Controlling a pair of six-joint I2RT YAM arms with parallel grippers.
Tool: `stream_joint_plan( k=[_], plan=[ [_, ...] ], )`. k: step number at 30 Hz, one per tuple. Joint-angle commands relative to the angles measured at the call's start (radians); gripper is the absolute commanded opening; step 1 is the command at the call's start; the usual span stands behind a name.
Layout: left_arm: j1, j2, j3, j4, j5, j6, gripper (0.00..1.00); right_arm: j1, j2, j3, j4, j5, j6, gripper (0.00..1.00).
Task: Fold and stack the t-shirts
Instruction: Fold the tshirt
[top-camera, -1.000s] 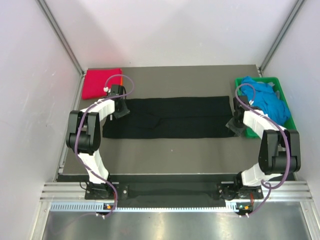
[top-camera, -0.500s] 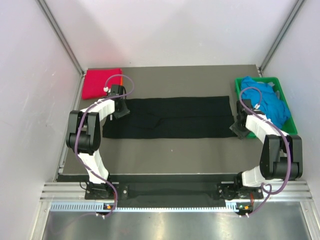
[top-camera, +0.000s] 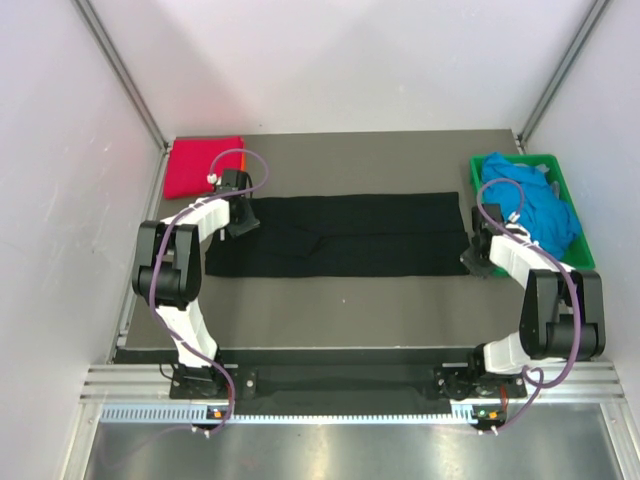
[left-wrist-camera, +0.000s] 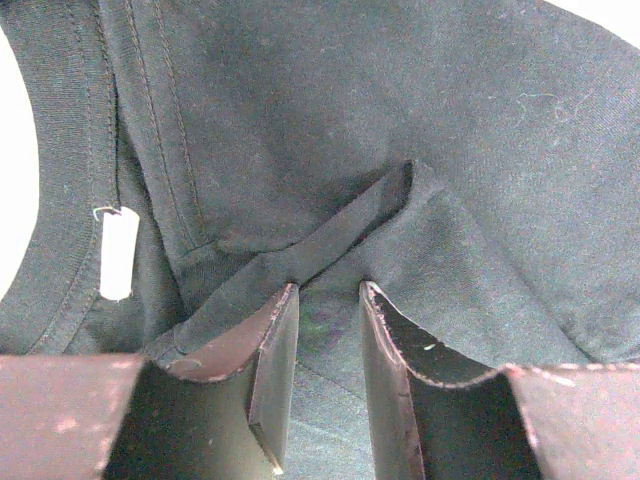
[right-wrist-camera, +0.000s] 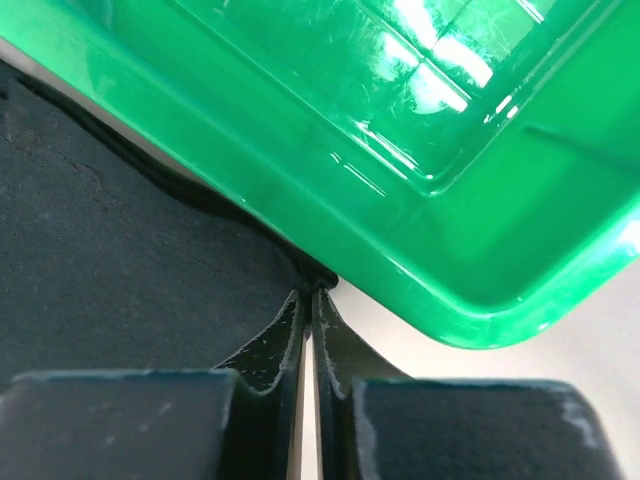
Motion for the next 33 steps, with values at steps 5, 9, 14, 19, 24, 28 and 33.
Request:
stream_joint_plan(
  k=[5, 9, 14, 19, 24, 28, 33],
  plan=[
    [-0.018, 0.047, 0.008, 0.055, 0.034, -0.003, 0.36, -0.015, -0.089, -0.064, -0.023, 0.099, -0.019, 0.0],
    [-0.033, 0.076, 0.029, 0.069, 0.055, 0.0, 0.36, -0.015, -0.184, -0.124, -0.057, 0.093, 0.002, 0.0],
    [-0.033, 0.124, 0.053, 0.093, 0.106, -0.006, 0.36, -0.014, -0.338, -0.218, -0.106, 0.099, 0.027, 0.0],
    [-0.033, 0.144, 0.065, 0.127, 0.135, -0.011, 0.36, -0.014, -0.441, -0.252, -0.147, 0.102, 0.036, 0.0],
    [-0.045, 0.153, 0.08, 0.118, 0.161, -0.012, 0.36, -0.014, -0.485, -0.221, -0.184, 0.099, 0.029, 0.07],
    [-0.053, 0.153, 0.069, 0.102, 0.151, -0.025, 0.36, -0.014, -0.49, -0.175, -0.21, 0.095, 0.021, 0.14],
    [-0.073, 0.161, 0.059, 0.093, 0.114, -0.038, 0.36, -0.014, -0.498, -0.143, -0.213, 0.082, 0.022, 0.27]
  ],
)
